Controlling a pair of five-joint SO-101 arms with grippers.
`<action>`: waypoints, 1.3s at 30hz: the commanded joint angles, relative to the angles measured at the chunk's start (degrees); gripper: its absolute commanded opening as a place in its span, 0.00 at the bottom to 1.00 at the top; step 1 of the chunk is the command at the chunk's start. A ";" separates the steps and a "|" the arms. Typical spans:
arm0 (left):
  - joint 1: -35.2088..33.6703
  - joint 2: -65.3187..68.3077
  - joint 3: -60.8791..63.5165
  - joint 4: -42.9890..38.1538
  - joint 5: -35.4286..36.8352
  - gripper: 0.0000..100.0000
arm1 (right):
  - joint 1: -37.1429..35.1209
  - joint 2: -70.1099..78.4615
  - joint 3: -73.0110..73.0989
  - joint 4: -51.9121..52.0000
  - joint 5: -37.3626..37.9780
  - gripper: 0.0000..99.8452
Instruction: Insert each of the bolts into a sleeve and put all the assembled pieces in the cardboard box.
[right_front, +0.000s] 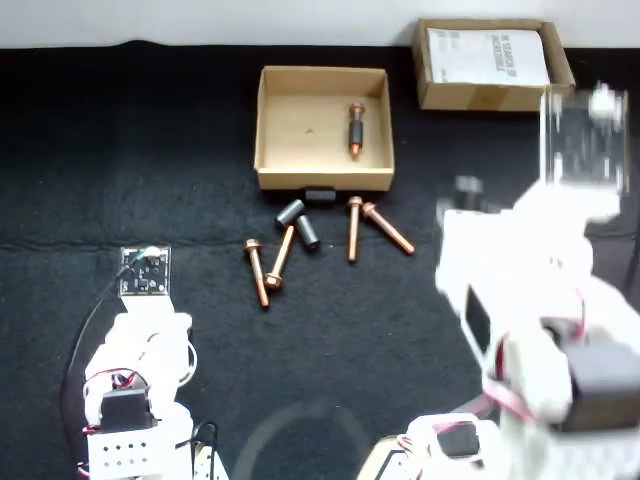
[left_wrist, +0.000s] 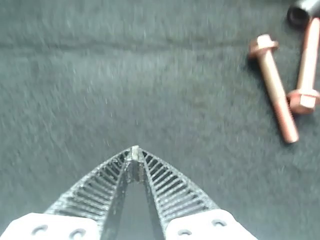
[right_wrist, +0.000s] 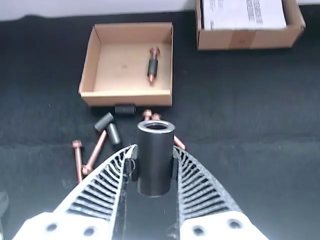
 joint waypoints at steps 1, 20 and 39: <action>-0.57 -0.66 0.31 -4.75 -0.44 0.01 | 0.75 -14.11 15.25 0.22 0.44 0.01; 1.89 -0.48 -18.68 11.43 -0.26 0.01 | 6.46 -53.23 51.38 -1.71 0.53 0.01; 19.65 32.57 -58.33 23.65 0.09 0.01 | 6.73 -53.67 58.77 -8.40 0.53 0.01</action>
